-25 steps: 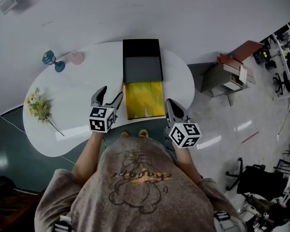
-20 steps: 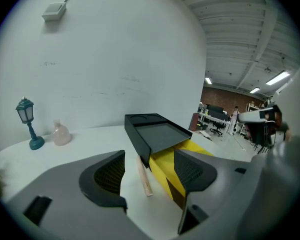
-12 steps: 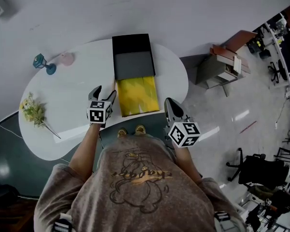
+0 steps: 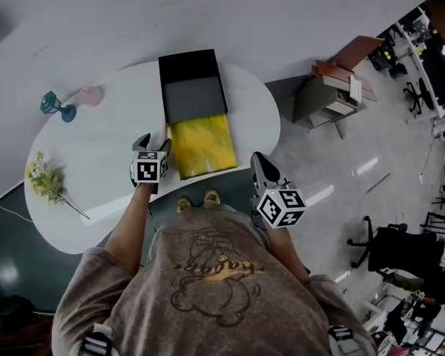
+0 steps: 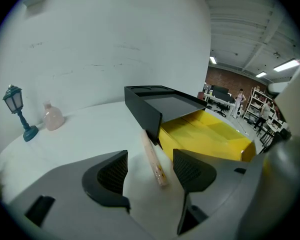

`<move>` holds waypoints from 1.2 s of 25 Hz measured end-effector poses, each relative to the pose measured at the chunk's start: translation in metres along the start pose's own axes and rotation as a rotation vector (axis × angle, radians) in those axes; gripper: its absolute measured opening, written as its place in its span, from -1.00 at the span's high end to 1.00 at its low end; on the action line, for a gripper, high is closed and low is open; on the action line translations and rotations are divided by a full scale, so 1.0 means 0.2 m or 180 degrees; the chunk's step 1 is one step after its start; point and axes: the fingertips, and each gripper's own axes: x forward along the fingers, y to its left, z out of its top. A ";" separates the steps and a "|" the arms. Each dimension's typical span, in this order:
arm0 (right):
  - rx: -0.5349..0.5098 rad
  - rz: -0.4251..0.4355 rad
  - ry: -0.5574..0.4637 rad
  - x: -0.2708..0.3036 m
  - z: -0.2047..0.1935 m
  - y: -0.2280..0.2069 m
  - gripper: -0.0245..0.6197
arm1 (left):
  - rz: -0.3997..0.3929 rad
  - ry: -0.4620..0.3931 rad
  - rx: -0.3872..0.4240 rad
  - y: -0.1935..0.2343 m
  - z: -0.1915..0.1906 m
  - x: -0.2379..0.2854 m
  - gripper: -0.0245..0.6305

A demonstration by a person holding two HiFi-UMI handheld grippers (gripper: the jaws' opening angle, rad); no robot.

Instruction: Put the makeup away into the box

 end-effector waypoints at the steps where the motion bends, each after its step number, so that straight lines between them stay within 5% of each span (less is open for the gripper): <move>1: 0.0006 -0.0016 0.0000 -0.01 0.00 -0.01 0.91 | 0.0010 0.0009 0.0011 0.00 0.00 0.01 0.01; 14: 0.0060 -0.0141 -0.0014 -0.06 -0.04 -0.05 0.91 | 0.0030 0.0199 0.0184 -0.01 -0.04 0.10 0.16; 30: 0.0119 -0.0332 -0.0097 -0.14 -0.05 -0.07 0.91 | 0.0062 0.0280 0.0139 -0.02 -0.06 0.14 0.59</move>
